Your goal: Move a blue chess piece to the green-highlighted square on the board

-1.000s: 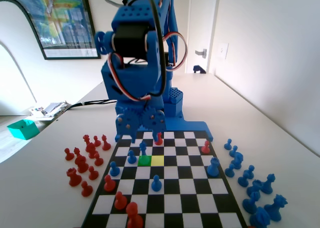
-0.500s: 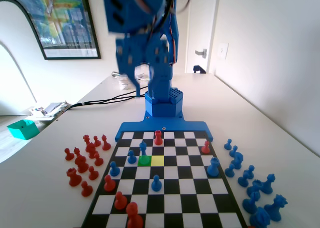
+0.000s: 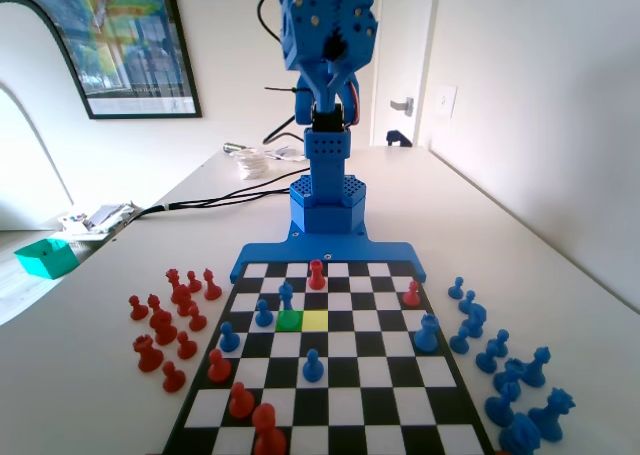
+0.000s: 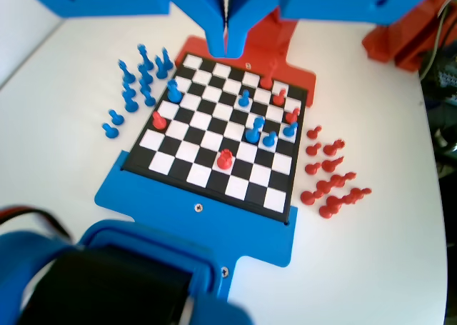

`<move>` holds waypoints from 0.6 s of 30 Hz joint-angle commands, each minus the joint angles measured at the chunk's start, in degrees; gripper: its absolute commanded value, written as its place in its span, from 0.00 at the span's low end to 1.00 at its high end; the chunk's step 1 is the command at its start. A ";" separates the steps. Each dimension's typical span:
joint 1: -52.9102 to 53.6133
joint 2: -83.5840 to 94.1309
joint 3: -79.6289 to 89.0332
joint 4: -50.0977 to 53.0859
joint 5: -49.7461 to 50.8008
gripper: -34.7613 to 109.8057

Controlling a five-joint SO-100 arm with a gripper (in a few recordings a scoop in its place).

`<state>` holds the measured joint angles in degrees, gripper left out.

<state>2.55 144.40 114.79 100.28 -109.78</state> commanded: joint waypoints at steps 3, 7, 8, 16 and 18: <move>-1.58 9.40 2.99 0.26 2.20 0.25; -1.85 14.85 6.59 -2.64 3.96 0.25; -1.93 16.35 7.56 -3.60 4.57 0.25; -1.85 21.01 9.32 -7.38 7.38 0.25; -1.76 22.68 9.58 -8.17 7.65 0.25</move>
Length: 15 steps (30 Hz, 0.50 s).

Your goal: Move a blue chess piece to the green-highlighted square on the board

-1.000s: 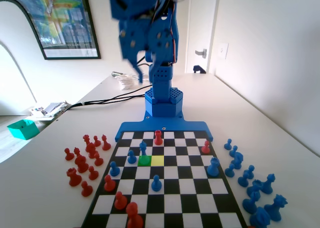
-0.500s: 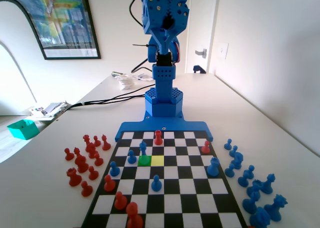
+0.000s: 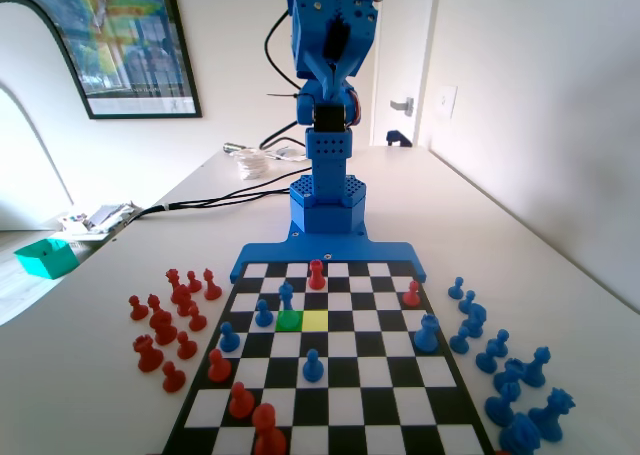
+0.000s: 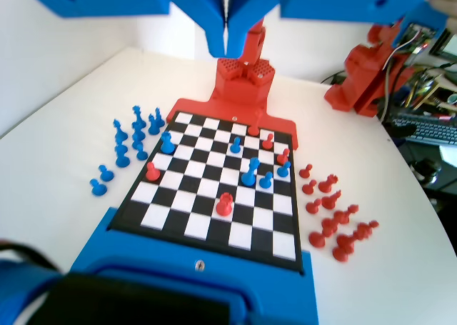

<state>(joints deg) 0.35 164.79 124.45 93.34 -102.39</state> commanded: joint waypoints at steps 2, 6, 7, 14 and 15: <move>0.62 3.78 0.00 -1.58 0.44 0.25; 0.97 6.68 0.09 -2.37 0.44 0.25; 1.14 7.47 0.18 -2.55 0.44 0.25; 1.23 10.28 0.26 -3.25 0.35 0.25; 1.41 10.28 0.26 -3.25 0.26 0.25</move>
